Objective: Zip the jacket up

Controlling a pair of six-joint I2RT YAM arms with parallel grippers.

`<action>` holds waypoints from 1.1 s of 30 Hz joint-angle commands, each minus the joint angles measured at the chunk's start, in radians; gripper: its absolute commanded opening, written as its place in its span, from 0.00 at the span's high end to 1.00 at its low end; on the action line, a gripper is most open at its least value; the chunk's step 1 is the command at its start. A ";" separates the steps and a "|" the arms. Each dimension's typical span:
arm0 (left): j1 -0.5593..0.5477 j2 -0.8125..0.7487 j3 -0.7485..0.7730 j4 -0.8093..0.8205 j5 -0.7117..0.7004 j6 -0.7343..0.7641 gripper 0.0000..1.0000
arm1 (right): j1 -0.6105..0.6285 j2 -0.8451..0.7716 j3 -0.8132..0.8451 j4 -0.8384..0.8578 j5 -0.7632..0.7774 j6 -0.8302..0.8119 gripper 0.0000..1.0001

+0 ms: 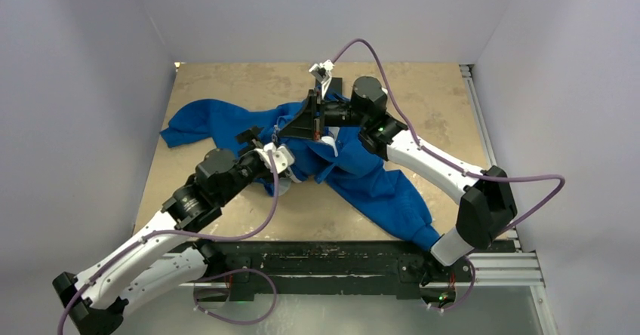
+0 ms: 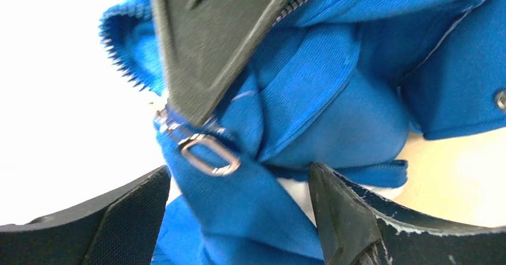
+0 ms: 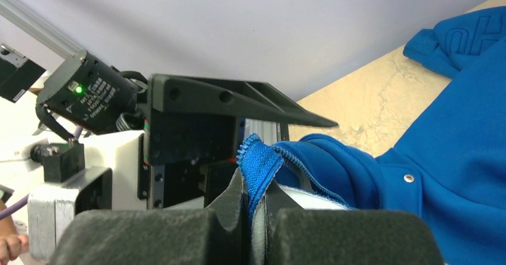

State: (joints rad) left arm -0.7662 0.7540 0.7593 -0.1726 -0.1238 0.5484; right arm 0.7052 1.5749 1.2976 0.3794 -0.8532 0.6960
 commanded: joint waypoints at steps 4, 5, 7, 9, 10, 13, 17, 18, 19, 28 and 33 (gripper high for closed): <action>-0.004 -0.096 0.067 -0.106 -0.069 0.128 0.18 | -0.019 -0.079 -0.020 0.077 -0.016 0.008 1.00; -0.005 -0.095 0.067 -0.105 -0.076 0.130 0.19 | -0.019 -0.079 -0.024 0.082 -0.018 0.011 1.00; -0.005 -0.097 0.060 -0.095 -0.080 0.141 0.20 | -0.018 -0.083 -0.028 0.090 -0.020 0.019 1.00; -0.004 -0.097 0.053 -0.082 -0.082 0.146 0.24 | -0.019 -0.088 -0.034 0.094 -0.019 0.023 1.00; -0.004 -0.097 0.053 -0.081 -0.080 0.150 0.27 | -0.019 -0.090 -0.037 0.095 -0.017 0.025 1.00; -0.004 -0.100 0.059 -0.088 -0.074 0.152 0.46 | -0.018 -0.095 -0.047 0.101 -0.014 0.030 1.00; -0.003 -0.103 0.061 -0.095 -0.057 0.136 0.62 | -0.019 -0.099 -0.059 0.126 -0.017 0.046 1.00; -0.004 -0.100 0.064 -0.094 -0.054 0.132 0.67 | -0.018 -0.098 -0.061 0.132 -0.018 0.051 1.00; -0.005 -0.097 0.065 -0.090 -0.051 0.128 0.71 | -0.018 -0.098 -0.062 0.137 -0.021 0.055 1.00; -0.003 -0.055 0.078 0.027 -0.130 0.058 0.71 | -0.018 -0.106 -0.103 0.192 -0.029 0.087 1.00; -0.002 -0.046 0.096 0.023 -0.121 0.002 0.52 | -0.018 -0.114 -0.124 0.200 -0.036 0.094 1.00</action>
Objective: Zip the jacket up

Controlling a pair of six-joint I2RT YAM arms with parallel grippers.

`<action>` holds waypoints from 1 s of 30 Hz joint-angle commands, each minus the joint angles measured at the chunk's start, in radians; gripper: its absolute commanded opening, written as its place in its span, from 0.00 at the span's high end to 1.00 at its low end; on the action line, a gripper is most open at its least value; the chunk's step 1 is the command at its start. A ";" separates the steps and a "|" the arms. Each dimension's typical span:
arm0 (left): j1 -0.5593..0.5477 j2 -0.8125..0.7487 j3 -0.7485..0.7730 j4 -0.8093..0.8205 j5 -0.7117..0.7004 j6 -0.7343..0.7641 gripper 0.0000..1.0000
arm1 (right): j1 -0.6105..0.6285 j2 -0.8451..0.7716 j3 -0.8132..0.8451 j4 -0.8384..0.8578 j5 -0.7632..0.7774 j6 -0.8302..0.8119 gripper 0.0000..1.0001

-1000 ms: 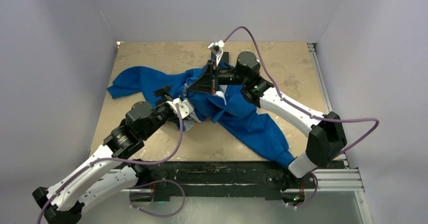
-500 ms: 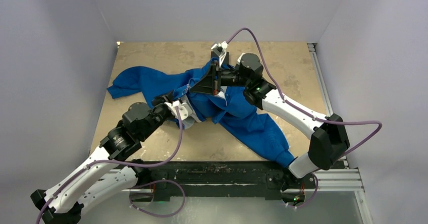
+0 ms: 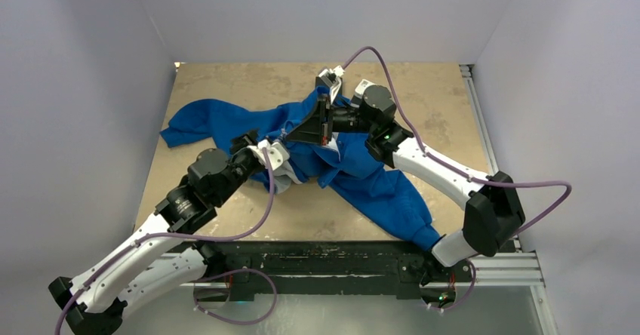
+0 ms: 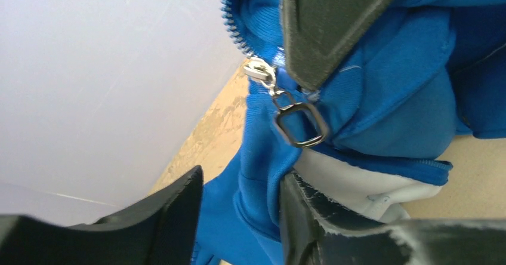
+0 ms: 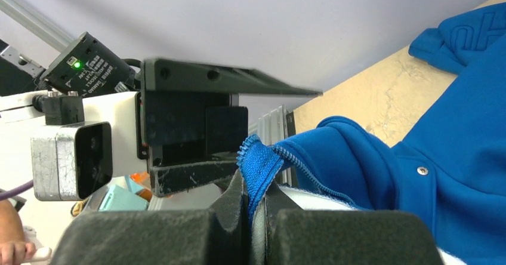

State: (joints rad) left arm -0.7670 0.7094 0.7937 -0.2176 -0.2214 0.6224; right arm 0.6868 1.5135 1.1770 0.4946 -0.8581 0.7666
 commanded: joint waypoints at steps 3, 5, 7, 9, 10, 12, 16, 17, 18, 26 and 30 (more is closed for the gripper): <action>0.003 0.006 0.081 0.056 0.008 -0.097 0.41 | 0.000 -0.056 -0.010 0.086 -0.031 0.025 1.00; 0.003 0.012 0.084 0.057 0.028 -0.106 0.36 | -0.001 -0.057 -0.015 0.095 -0.031 0.028 1.00; 0.003 0.020 0.084 0.061 0.045 -0.109 0.34 | 0.000 -0.058 -0.017 0.105 -0.031 0.035 1.00; 0.003 0.028 0.079 0.074 0.047 -0.110 0.34 | -0.001 -0.058 -0.017 0.116 -0.029 0.041 1.00; 0.002 0.030 0.077 0.081 0.048 -0.112 0.35 | -0.001 -0.058 -0.017 0.119 -0.027 0.042 1.00; 0.003 0.034 0.075 0.099 0.062 -0.119 0.38 | 0.000 -0.058 -0.019 0.123 -0.018 0.046 1.00; 0.003 0.035 0.067 0.109 0.094 -0.124 0.47 | 0.000 -0.055 -0.019 0.132 -0.016 0.053 1.00; 0.003 0.031 0.064 0.106 0.103 -0.121 0.51 | -0.001 -0.055 -0.018 0.129 -0.019 0.051 1.00; 0.003 0.025 0.064 0.096 0.118 -0.116 0.54 | -0.001 -0.055 -0.017 0.125 -0.023 0.051 1.00; 0.003 -0.039 0.083 -0.005 0.151 -0.065 0.84 | 0.000 -0.045 -0.005 0.099 -0.025 0.034 1.00; 0.003 -0.049 0.104 -0.056 0.192 -0.054 1.00 | 0.000 -0.039 -0.004 0.102 -0.024 0.038 1.00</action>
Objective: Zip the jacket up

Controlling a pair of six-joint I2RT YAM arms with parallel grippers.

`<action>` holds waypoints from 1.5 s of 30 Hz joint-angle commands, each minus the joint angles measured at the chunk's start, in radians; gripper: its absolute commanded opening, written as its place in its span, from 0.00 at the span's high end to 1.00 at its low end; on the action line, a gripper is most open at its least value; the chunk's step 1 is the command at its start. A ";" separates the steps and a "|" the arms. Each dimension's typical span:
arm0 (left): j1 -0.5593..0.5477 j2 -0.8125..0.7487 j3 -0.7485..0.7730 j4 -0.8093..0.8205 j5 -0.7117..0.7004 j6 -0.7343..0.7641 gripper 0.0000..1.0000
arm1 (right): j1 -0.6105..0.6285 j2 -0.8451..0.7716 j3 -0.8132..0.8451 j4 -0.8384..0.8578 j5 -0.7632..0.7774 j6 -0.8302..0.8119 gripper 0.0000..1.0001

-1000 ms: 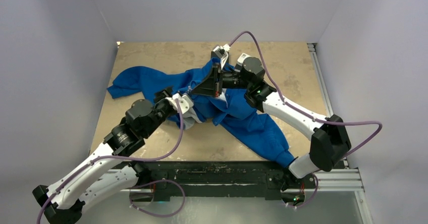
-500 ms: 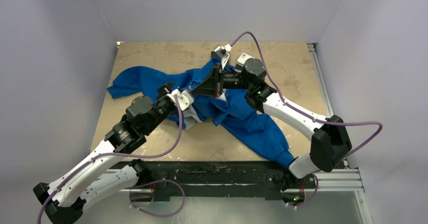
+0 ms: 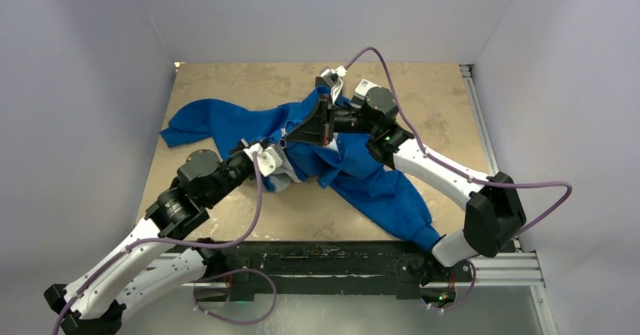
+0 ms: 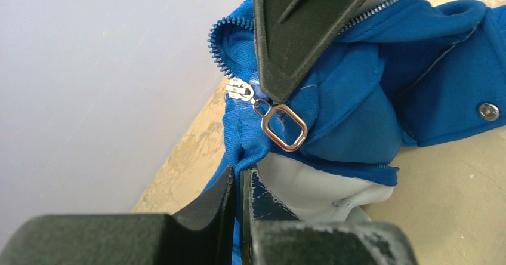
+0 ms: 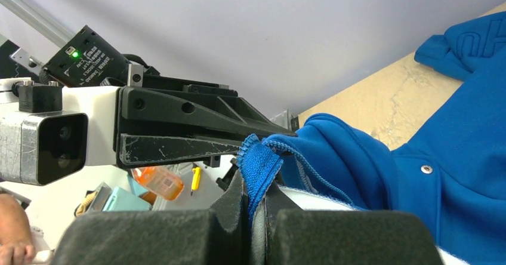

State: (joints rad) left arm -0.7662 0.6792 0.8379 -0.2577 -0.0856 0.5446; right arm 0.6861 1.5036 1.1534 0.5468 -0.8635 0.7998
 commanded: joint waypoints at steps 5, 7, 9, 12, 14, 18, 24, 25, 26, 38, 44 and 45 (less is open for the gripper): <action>0.002 -0.034 0.056 -0.064 0.151 0.058 1.00 | 0.001 -0.021 0.019 0.061 -0.030 0.030 1.00; 0.002 -0.050 0.043 -0.070 0.177 0.078 1.00 | 0.001 -0.019 0.017 0.065 -0.037 0.042 1.00; 0.002 -0.071 0.031 -0.080 0.206 0.113 1.00 | 0.000 -0.021 0.013 0.059 -0.038 0.048 1.00; 0.002 -0.097 0.018 -0.084 0.236 0.155 1.00 | -0.002 -0.022 0.005 0.047 -0.037 0.060 1.00; 0.001 -0.102 0.015 -0.088 0.246 0.170 1.00 | -0.005 -0.017 0.002 0.047 -0.038 0.077 1.00; 0.002 -0.113 0.012 -0.089 0.282 0.215 1.00 | -0.004 -0.011 -0.013 0.043 -0.025 0.102 1.00; 0.002 -0.120 -0.011 -0.076 0.198 0.227 0.87 | -0.004 -0.015 -0.045 0.142 -0.026 0.187 1.00; 0.002 -0.117 -0.016 -0.055 0.156 0.209 0.74 | -0.004 -0.021 -0.043 0.134 -0.013 0.180 1.00; 0.001 -0.110 -0.016 -0.038 0.108 0.186 0.65 | -0.004 -0.027 -0.043 0.125 -0.010 0.175 1.00; 0.001 -0.005 0.038 0.020 0.072 -0.093 0.41 | 0.004 -0.045 -0.037 0.109 0.023 0.173 1.00; 0.002 0.009 0.045 0.041 0.139 -0.124 0.39 | 0.011 -0.026 -0.017 0.103 0.029 0.169 1.00; 0.002 0.011 0.049 0.039 0.143 -0.128 0.39 | 0.012 -0.026 -0.017 0.103 0.031 0.168 1.00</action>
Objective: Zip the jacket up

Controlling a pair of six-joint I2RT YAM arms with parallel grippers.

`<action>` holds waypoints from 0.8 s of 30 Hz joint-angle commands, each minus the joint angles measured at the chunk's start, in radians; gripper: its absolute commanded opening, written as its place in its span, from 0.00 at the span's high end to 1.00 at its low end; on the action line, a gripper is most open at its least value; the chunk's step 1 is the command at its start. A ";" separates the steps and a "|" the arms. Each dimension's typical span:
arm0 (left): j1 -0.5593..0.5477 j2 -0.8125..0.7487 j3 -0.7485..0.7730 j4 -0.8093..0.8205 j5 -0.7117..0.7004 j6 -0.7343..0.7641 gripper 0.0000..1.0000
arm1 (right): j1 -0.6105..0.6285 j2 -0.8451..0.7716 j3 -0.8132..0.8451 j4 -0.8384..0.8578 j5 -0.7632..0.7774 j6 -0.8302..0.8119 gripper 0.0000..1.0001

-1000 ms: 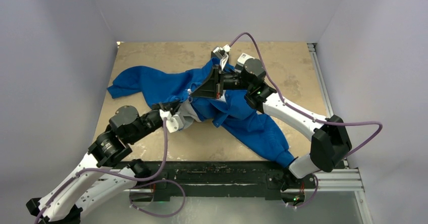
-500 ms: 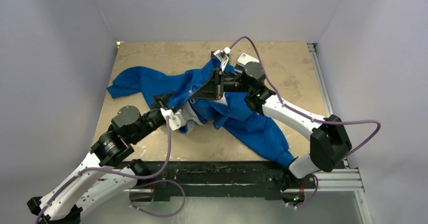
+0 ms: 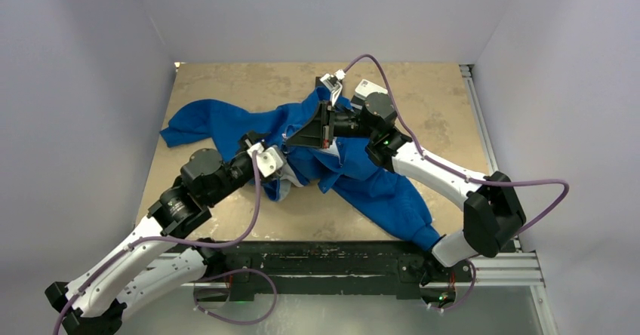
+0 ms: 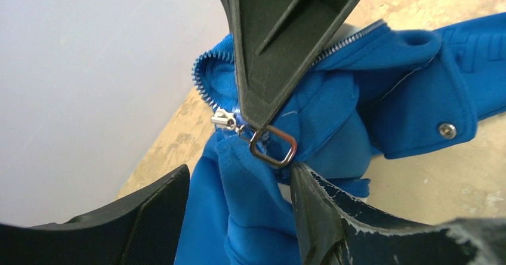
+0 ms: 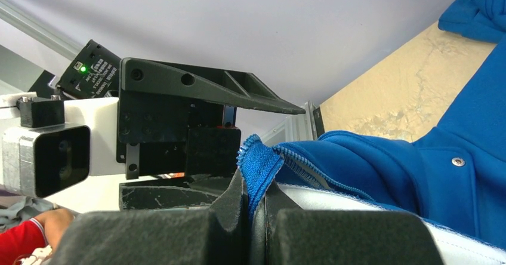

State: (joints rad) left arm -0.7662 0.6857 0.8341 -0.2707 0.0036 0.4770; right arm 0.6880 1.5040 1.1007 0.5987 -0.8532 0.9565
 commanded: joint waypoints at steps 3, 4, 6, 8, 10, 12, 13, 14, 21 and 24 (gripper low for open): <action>0.002 0.006 0.052 0.051 0.054 -0.046 0.38 | 0.012 -0.023 0.039 0.050 0.023 0.008 1.00; 0.002 0.007 0.049 0.048 0.044 -0.037 0.39 | 0.013 -0.023 0.040 0.051 0.023 0.008 1.00; 0.002 0.008 0.047 0.032 0.020 -0.007 0.44 | 0.013 -0.025 0.040 0.049 0.022 0.006 1.00; 0.002 0.004 0.037 0.026 0.001 0.027 0.46 | 0.013 -0.028 0.041 0.048 0.019 0.008 1.00; 0.001 0.000 0.027 0.022 -0.035 0.069 0.46 | 0.013 -0.031 0.042 0.049 0.015 0.009 1.00; 0.002 0.000 0.020 0.021 -0.047 0.096 0.47 | 0.013 -0.033 0.046 0.053 0.009 0.010 1.00; 0.002 0.000 0.015 0.025 -0.046 0.108 0.47 | 0.013 -0.032 0.049 0.055 0.007 0.011 1.00; 0.001 -0.001 0.011 0.031 -0.041 0.128 0.47 | 0.013 -0.031 0.050 0.059 0.004 0.013 1.00; -0.001 -0.011 -0.011 0.022 0.053 0.156 0.48 | 0.015 -0.039 0.041 0.086 0.004 0.032 1.00; -0.004 -0.013 -0.023 0.041 0.074 0.132 0.48 | 0.015 -0.038 0.043 0.092 0.005 0.037 1.00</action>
State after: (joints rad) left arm -0.7662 0.6830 0.8261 -0.2623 0.0288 0.6094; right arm 0.6952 1.5040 1.1007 0.6025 -0.8478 0.9688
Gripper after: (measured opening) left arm 0.525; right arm 0.039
